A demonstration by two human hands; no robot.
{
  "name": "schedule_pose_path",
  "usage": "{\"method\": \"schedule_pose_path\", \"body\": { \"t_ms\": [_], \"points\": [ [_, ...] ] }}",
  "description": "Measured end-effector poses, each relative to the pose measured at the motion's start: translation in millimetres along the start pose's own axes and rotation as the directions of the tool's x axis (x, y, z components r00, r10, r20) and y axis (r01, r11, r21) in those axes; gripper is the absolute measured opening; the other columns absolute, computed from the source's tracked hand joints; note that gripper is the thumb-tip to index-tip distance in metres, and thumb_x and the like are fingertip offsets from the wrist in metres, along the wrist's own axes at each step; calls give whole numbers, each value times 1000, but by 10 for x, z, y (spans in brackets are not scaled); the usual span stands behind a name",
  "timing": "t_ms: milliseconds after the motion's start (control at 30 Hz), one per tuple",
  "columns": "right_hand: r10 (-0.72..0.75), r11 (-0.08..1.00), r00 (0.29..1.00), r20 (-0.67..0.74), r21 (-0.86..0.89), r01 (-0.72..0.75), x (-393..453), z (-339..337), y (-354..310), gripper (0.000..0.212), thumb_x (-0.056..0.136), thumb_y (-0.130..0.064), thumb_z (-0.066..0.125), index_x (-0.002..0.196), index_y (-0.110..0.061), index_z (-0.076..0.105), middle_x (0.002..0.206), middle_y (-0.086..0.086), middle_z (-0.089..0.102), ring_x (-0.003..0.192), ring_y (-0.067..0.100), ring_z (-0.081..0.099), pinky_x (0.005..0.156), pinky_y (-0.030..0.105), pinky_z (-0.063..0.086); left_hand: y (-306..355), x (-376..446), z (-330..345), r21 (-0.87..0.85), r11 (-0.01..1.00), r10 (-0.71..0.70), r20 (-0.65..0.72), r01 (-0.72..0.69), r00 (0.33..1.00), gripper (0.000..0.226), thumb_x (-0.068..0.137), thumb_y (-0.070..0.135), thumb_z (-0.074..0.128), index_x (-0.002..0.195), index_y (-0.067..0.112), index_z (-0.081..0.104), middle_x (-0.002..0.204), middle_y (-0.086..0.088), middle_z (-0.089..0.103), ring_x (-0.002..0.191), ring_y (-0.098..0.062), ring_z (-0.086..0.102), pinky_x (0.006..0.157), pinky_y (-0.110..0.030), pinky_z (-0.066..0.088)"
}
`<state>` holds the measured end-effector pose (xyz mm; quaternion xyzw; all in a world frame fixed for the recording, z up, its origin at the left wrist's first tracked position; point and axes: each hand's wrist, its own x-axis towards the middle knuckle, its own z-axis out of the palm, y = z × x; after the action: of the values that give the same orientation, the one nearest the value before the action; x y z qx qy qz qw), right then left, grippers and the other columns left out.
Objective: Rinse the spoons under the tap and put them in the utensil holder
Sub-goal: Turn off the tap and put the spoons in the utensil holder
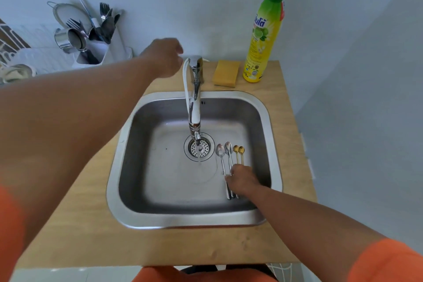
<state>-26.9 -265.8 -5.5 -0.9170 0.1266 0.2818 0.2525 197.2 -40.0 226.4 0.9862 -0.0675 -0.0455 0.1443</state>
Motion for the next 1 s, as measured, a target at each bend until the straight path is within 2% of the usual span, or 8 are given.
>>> {"method": "schedule_pose_path", "body": {
  "t_ms": [167, 333, 467, 600, 667, 733, 867, 1000],
  "points": [
    [14, 1000, 1000, 12, 1, -14, 10, 7, 4, 21, 98, -36, 57, 94, -16, 61, 95, 5, 60, 79, 21, 57, 67, 27, 43, 305, 183, 3, 137, 984, 100, 107, -114, 989, 59, 103, 11, 46, 158, 30, 38, 165, -2, 38, 149, -28, 38, 118, -47, 38],
    [23, 1000, 999, 31, 17, -24, 35, -17, 9, 21, 99, -34, 57, 96, -14, 63, 105, 10, 65, 83, 23, 57, 70, 28, 44, 285, 64, 230, 277, 939, 169, 141, -203, 975, 65, 90, -2, 42, 142, 32, 59, 138, -11, 61, 118, -40, 61, 82, -44, 53],
    [33, 999, 999, 30, 25, -34, 53, -28, 24, 18, 98, -30, 56, 94, -13, 62, 108, 11, 66, 83, 23, 58, 70, 27, 43, 196, -7, 373, 253, 940, 225, 50, -230, 973, 65, 87, -7, 41, 143, 21, 58, 141, -14, 62, 120, -41, 61, 88, -49, 55],
    [49, 998, 998, 35, 28, -50, 48, -41, 12, 19, 98, -28, 56, 96, -11, 64, 107, 11, 67, 88, 26, 64, 71, 28, 48, 146, -81, 436, 246, 932, 263, 45, -265, 964, 65, 88, -5, 42, 144, 26, 58, 131, -16, 67, 113, -42, 63, 76, -42, 50],
    [52, 998, 998, 36, 35, -53, 48, -52, -4, 17, 98, -27, 56, 96, -11, 64, 107, 11, 67, 91, 26, 65, 71, 29, 49, 79, -122, 450, 165, 952, 256, 40, -259, 966, 66, 90, -2, 41, 146, 30, 58, 137, -14, 66, 114, -41, 63, 84, -43, 52],
    [52, 998, 998, 31, 36, -53, 46, -67, -24, 14, 98, -25, 56, 94, -13, 62, 105, 9, 65, 87, 25, 62, 70, 28, 47, -10, -185, 498, -73, 980, 181, -26, -182, 983, 64, 90, 1, 41, 143, 31, 59, 138, -8, 66, 112, -34, 64, 97, -43, 52],
    [50, 998, 998, 24, 40, -51, 62, -87, -59, 16, 96, -24, 55, 95, -11, 65, 105, 10, 67, 88, 26, 65, 72, 29, 51, -212, -532, 857, -414, 910, -96, -297, -37, 950, 43, 92, 5, 47, 126, 24, 65, 120, 8, 69, 97, -12, 59, 91, -30, 48],
    [57, 997, 998, 19, 43, -58, 74, -92, -48, 17, 97, -21, 57, 97, -9, 69, 105, 12, 70, 92, 27, 69, 77, 33, 59, -486, -944, 1440, -585, 788, -399, -251, 190, 882, 23, 101, 19, 55, 121, 21, 66, 104, 10, 65, 93, -9, 60, 84, -27, 46]
  ]
}}
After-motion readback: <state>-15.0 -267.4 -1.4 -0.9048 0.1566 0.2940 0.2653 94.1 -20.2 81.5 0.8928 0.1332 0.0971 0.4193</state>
